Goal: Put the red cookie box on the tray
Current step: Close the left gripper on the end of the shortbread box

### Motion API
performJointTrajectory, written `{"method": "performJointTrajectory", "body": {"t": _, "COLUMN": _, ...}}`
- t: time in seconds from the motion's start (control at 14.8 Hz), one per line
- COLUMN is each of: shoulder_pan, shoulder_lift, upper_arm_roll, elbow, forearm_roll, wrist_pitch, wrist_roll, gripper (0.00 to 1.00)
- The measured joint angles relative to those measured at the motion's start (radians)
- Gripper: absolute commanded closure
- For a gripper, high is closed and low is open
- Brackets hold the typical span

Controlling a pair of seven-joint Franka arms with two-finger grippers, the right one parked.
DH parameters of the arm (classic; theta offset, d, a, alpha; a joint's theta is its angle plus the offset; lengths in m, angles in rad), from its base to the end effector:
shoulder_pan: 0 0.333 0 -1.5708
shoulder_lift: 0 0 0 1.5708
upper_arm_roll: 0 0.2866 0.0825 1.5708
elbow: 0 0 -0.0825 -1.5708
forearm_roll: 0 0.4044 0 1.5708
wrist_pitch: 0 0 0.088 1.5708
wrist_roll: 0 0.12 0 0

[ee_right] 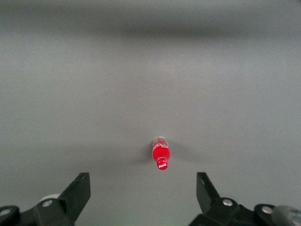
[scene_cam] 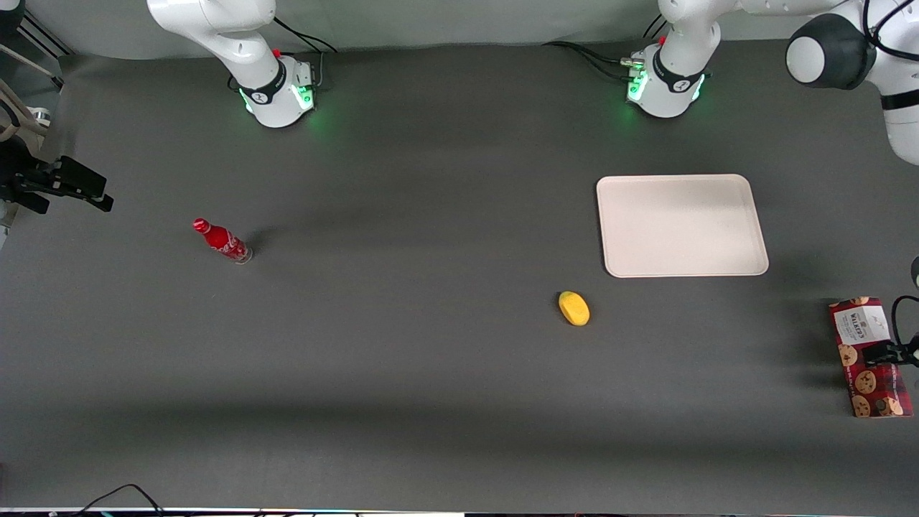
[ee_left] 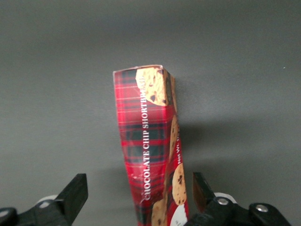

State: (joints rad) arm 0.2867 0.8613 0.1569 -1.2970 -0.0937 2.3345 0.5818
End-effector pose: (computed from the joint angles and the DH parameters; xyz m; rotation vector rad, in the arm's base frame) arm 0.7001 0.3013 0.2043 -2.9998 0.2175 -0.2154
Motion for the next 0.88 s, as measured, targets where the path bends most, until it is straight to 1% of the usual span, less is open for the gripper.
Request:
{"method": "performJointTrajectory", "body": {"t": 0.07, "shoulder_pan": 0.003, "shoulder_lift": 0.005, "upper_arm_roll": 0.0, "elbow": 0.0, "forearm_roll": -0.026, "wrist_pitch": 0.0, "wrist_roll": 0.005, "gripper": 0.16}}
{"method": "performJointTrajectory", "body": {"t": 0.13, "shoulder_pan": 0.007, "shoulder_lift": 0.007, "upper_arm_roll": -0.001, "elbow": 0.0, "forearm_roll": -0.046, "wrist_pitch": 0.0, "wrist_roll": 0.01, "gripper": 0.33}}
{"method": "performJointTrajectory", "body": {"t": 0.27, "shoulder_pan": 0.016, "shoulder_lift": 0.007, "upper_arm_roll": -0.002, "elbow": -0.001, "forearm_roll": -0.064, "wrist_pitch": -0.002, "wrist_roll": 0.014, "gripper": 0.67}}
{"method": "performJointTrajectory", "body": {"t": 0.4, "shoulder_pan": 0.021, "shoulder_lift": 0.008, "upper_arm_roll": -0.003, "elbow": -0.008, "forearm_roll": -0.086, "wrist_pitch": -0.005, "wrist_roll": 0.017, "gripper": 0.91}}
{"method": "performJointTrajectory", "body": {"t": 0.47, "shoulder_pan": 0.021, "shoulder_lift": 0.01, "upper_arm_roll": -0.004, "elbow": -0.014, "forearm_roll": -0.092, "wrist_pitch": -0.005, "wrist_roll": 0.017, "gripper": 1.0}}
{"method": "performJointTrajectory", "body": {"t": 0.88, "shoulder_pan": 0.021, "shoulder_lift": 0.013, "upper_arm_roll": -0.012, "elbow": -0.02, "forearm_roll": -0.106, "wrist_pitch": -0.01, "wrist_roll": 0.017, "gripper": 1.0}}
